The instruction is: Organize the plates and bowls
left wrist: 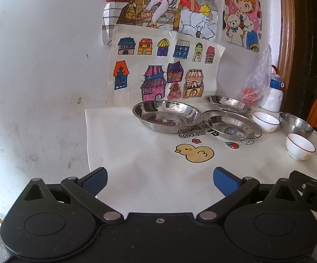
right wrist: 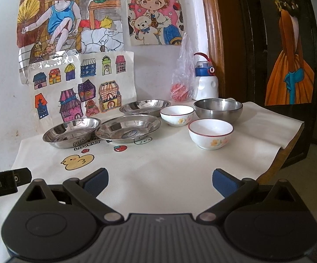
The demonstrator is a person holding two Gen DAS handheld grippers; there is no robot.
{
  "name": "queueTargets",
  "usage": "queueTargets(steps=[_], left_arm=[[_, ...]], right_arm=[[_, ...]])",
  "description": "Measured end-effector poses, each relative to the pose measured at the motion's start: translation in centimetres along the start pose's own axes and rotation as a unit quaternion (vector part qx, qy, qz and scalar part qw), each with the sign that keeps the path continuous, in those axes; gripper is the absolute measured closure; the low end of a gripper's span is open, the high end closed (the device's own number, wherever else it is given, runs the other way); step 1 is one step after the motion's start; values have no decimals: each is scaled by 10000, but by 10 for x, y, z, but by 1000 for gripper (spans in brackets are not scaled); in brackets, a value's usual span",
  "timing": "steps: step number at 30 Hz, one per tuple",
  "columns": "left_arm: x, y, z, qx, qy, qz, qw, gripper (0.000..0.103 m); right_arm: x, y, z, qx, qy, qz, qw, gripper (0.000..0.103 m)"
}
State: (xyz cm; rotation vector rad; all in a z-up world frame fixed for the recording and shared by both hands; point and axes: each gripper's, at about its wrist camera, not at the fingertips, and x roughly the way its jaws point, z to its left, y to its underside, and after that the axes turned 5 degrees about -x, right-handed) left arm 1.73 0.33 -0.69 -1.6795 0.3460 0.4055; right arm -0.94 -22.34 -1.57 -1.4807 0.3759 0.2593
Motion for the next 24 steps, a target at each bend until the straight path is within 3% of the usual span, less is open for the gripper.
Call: queueTargets(steps=[14,24], left_arm=[[24,-14,-1,-95,64,141,9998,1],[59,-53,-8,-51,222,74,9997,1]], right_arm=[[22,-8,-12,259,174,-12,9995,0],[48,-36,-27,81,172,-166,9997,0]])
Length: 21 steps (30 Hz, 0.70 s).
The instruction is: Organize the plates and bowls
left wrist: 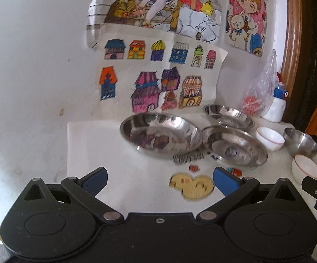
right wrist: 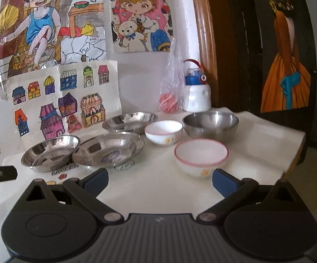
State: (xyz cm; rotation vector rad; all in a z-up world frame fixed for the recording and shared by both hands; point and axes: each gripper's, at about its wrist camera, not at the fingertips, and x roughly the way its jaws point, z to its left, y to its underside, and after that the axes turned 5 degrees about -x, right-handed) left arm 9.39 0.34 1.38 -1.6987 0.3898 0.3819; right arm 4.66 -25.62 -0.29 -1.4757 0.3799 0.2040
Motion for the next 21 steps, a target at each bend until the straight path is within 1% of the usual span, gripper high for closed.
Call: queueTargets(steps=[4,9,12,16,18,21], left_arm=[[16,-20,-3,207,39,-84,9997,1],[44,-49,-9,316,194,-67,9993,1],[68,-66,-14,399,485,51,9980,1],[101,-87,-23,268,679,272,9970,1],[116,-96,-32,322,753,291,9962,1],[141,-110,-48,427,718,397,9957,1]], right_arm=[[13,-17,0,-269,-220,-52,9994,0],[39,-45,-5,-379,-519,53,9979,0],[55,-63,-13,-403,-736,100,9964,0],[79,-86,-24,-418,-1058,176,9934,0],[92,-97,-30,-419,-1181,286,9917,0],[115,-109,-39,-346,-1450,621,9869,0]])
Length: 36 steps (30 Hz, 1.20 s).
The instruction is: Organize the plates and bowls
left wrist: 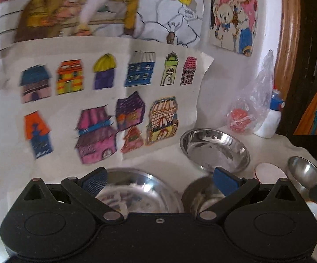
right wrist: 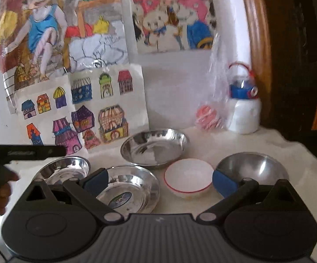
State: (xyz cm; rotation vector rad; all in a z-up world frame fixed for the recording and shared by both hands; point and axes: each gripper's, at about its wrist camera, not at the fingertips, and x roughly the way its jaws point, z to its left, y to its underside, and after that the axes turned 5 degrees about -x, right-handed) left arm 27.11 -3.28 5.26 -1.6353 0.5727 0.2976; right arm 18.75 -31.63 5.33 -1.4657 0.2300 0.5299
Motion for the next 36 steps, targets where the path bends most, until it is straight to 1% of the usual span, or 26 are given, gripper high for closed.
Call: queueTargets(steps=[2,6,8,11,14,18,21,25,26,28,30,32,34,35,36], left_arm=[[20,-10,-6,33,24,124,9999,1],[58,-23,-16,96,36,427,9990,1],[76,-27,-19,96,42,579,9983,1],[99,-30,-20,47,-42,643,9979,1],[120,-31,-21,-4,-104,781,9969,1],[144,-33,-21,-94,-149,912,9957,1],[158,-35,-22,-195,-185,997,9946,1],[174,-37,-22,-379,-145,1177,9922,1],[176,-37,-22,-426,-124,1207,9917,1],[181,-36,-21,-531,-71,1291,9902,7],[184,-36,-20,-629,-10,1360,9887,11],[186,-35,-19,-713,51,1401,9876,13],[188,-36,-18,-821,181,1461,9857,15],[189,-36,-17,-911,265,1480,9844,16],[186,-35,-14,-983,315,1482,9835,19]], right_arm=[[12,-6,-9,60,-58,154,9998,0],[35,-20,-18,-108,33,264,9996,0],[50,-27,-23,-153,52,389,9991,0],[77,-37,-32,-203,30,663,9976,0],[102,-46,-40,-198,117,814,9964,0],[136,-55,-54,-21,182,966,9952,0],[156,-60,-58,76,350,1153,9927,0],[179,-62,-62,144,432,1379,9894,1],[182,-62,-63,165,407,1408,9891,2],[189,-62,-65,225,367,1460,9883,11],[194,-62,-68,294,285,1524,9875,16],[198,-63,-68,370,212,1577,9866,20],[200,-63,-69,519,77,1587,9859,30],[201,-63,-70,599,-10,1601,9853,32],[202,-63,-71,657,-72,1623,9845,36]])
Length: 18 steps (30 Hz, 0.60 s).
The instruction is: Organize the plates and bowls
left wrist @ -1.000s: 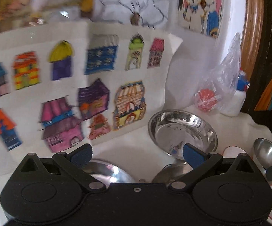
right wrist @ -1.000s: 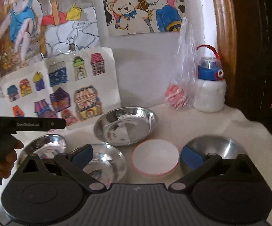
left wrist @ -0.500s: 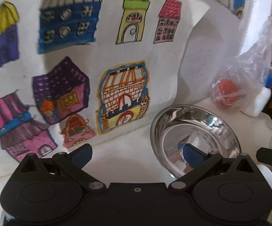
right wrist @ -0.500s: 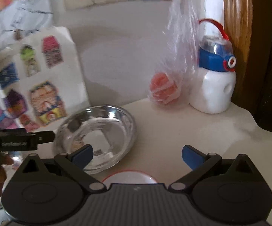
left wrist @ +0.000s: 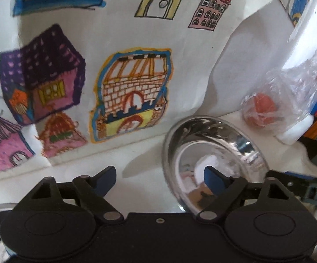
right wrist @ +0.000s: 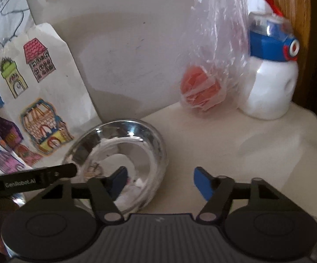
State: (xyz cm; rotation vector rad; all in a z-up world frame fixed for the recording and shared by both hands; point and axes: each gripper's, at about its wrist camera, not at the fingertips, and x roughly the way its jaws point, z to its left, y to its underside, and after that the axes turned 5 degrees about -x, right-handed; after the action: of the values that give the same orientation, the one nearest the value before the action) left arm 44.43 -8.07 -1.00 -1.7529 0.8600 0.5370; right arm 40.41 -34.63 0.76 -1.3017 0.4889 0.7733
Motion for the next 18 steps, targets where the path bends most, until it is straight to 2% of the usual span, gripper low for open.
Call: queueTargets(steps=[5,7,10,12,15,18], left_arm=[[-1,-2,-3,-90,102,60,9999,31],[1,-3,-6,-83,147,100,9998,42],[6,-3,-11,-115,232,186,9995,58],[10,-2,-14,-105,264,248,9993,65],[16,0,-19,-21,132,189,9997,71],[20,-1,-18,-26,26,150,9999,90]], right_arm=[[7,0,2,15,-60,117,9999,54],[11,0,3,56,-133,168,9998,65],[14,-1,5,77,-114,231,9996,72],[17,0,5,129,-109,259,9995,79],[20,2,0,380,-206,281,9987,84],[22,4,-6,511,-202,285,9981,88]])
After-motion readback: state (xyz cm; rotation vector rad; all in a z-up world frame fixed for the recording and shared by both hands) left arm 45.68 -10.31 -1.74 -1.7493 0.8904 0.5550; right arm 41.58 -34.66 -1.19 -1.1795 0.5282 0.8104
